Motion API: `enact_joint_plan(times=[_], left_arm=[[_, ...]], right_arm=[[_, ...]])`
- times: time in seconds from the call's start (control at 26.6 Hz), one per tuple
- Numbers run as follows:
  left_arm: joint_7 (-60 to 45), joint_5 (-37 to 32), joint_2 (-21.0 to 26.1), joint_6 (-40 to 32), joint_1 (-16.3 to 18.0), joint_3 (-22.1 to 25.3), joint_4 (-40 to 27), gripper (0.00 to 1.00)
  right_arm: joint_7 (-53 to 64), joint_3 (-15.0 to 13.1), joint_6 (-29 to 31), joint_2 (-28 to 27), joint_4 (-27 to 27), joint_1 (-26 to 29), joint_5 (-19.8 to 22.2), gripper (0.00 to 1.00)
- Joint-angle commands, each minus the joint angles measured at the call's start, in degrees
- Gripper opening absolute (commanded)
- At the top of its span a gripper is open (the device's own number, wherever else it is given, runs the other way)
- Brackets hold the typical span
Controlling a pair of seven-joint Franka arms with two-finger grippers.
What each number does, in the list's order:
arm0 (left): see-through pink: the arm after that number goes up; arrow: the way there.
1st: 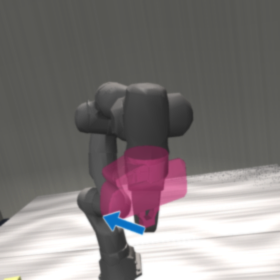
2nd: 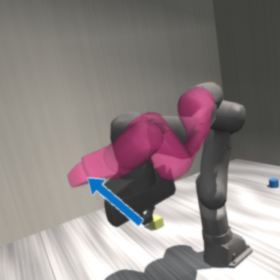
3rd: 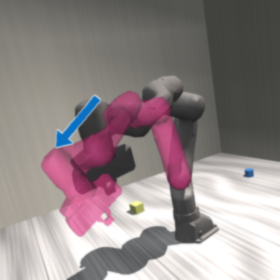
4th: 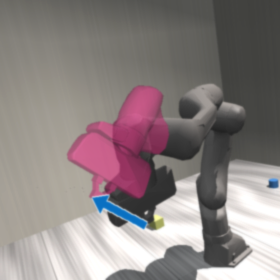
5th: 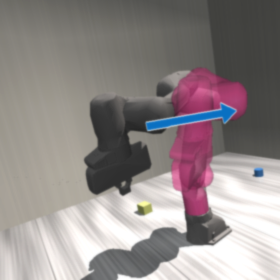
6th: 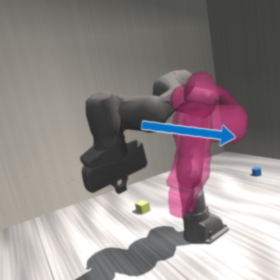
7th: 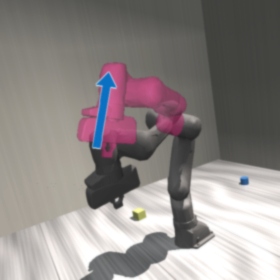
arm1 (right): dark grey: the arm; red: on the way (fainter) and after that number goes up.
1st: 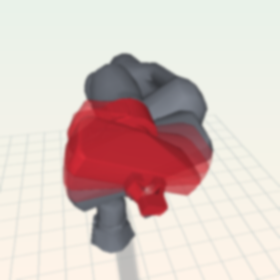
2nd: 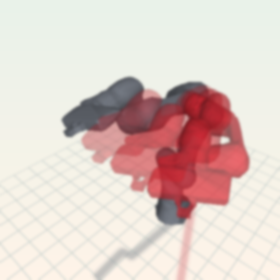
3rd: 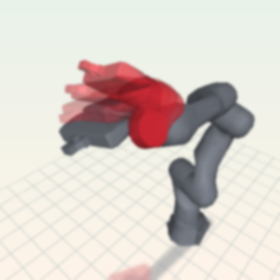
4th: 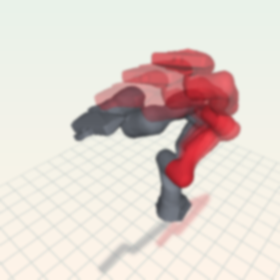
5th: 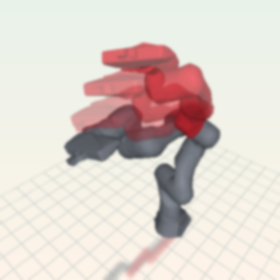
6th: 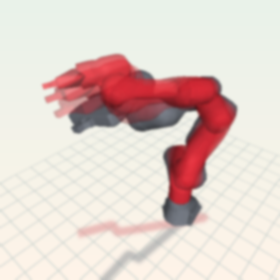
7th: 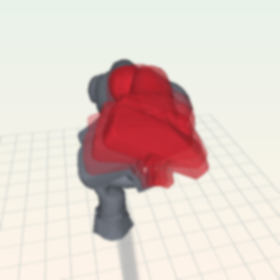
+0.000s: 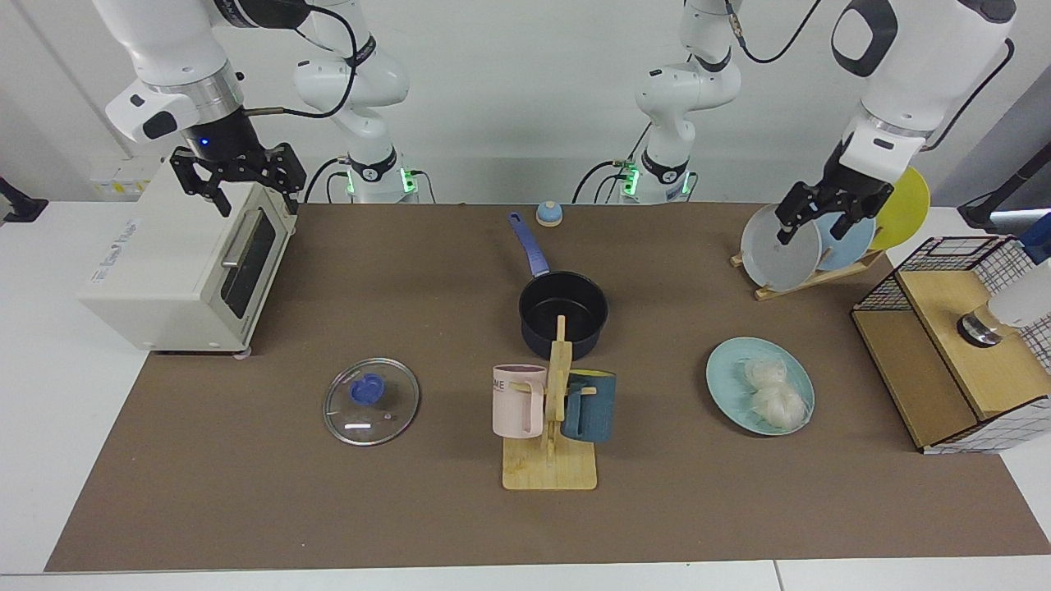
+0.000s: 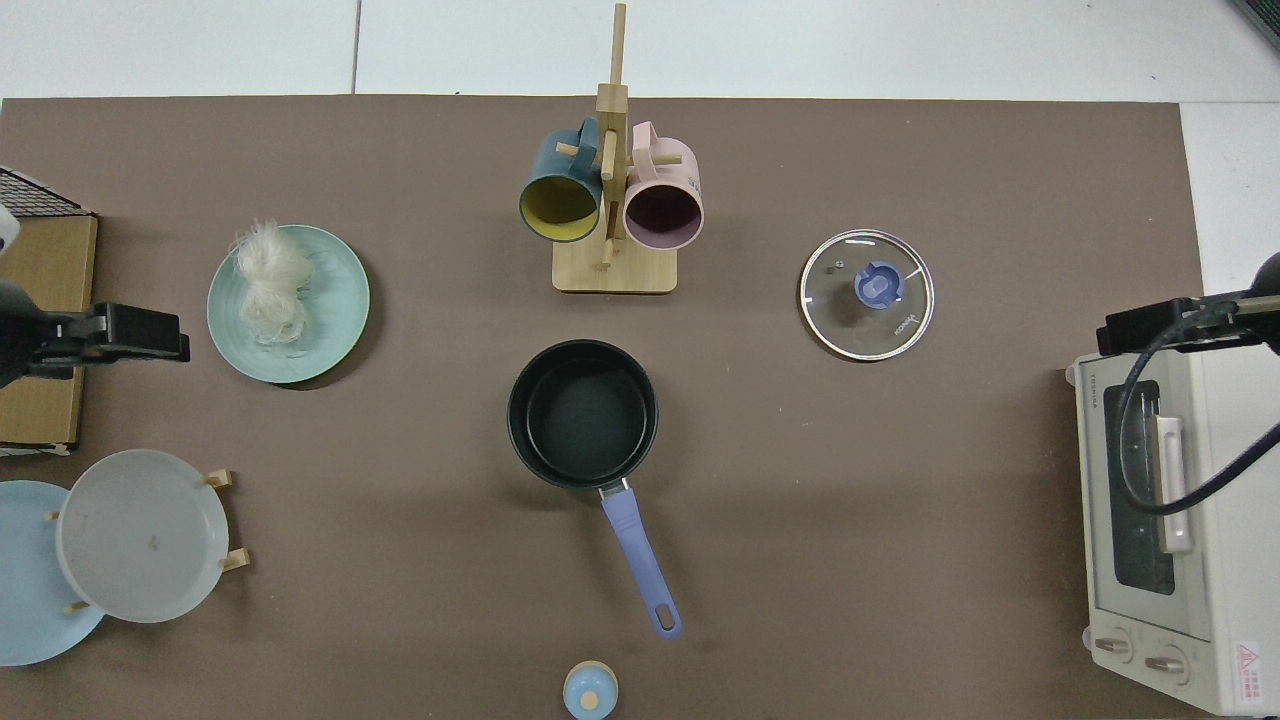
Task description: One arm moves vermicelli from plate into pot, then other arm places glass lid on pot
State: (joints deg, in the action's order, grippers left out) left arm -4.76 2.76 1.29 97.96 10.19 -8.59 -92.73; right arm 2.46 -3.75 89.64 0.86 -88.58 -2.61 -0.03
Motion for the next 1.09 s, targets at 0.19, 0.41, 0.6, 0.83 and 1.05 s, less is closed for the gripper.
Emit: enact_joint_plan(times=[0.19,0.41,0.6,0.83,1.05], left_arm=[[-0.34,-4.96,12.32,10.57,0.09,-0.02,3.79,1.00],[-0.43,-5.13,16.80,15.32,0.88,-0.02,3.61,1.00],[-1.57,-5.22,19.45,18.57,1.14,-0.02,3.35,1.00],[-2.62,-6.80,23.48,21.65,0.62,-0.02,3.35,1.00],[-6.58,-10.23,26.74,25.16,0.26,-0.29,2.47,1.00]], right_arm=[[0.97,0.23,2.37,-0.33,-0.28,0.32,-1.37,1.00],[0.36,0.59,4.92,-5.50,2.87,-0.03,-2.07,1.00],[-0.52,0.59,5.54,-11.83,7.80,-0.64,-3.57,1.00],[-1.49,0.59,11.33,-17.29,9.39,-2.14,-3.66,1.00],[-3.24,1.81,17.14,-23.43,10.88,-2.93,-3.57,1.00]])
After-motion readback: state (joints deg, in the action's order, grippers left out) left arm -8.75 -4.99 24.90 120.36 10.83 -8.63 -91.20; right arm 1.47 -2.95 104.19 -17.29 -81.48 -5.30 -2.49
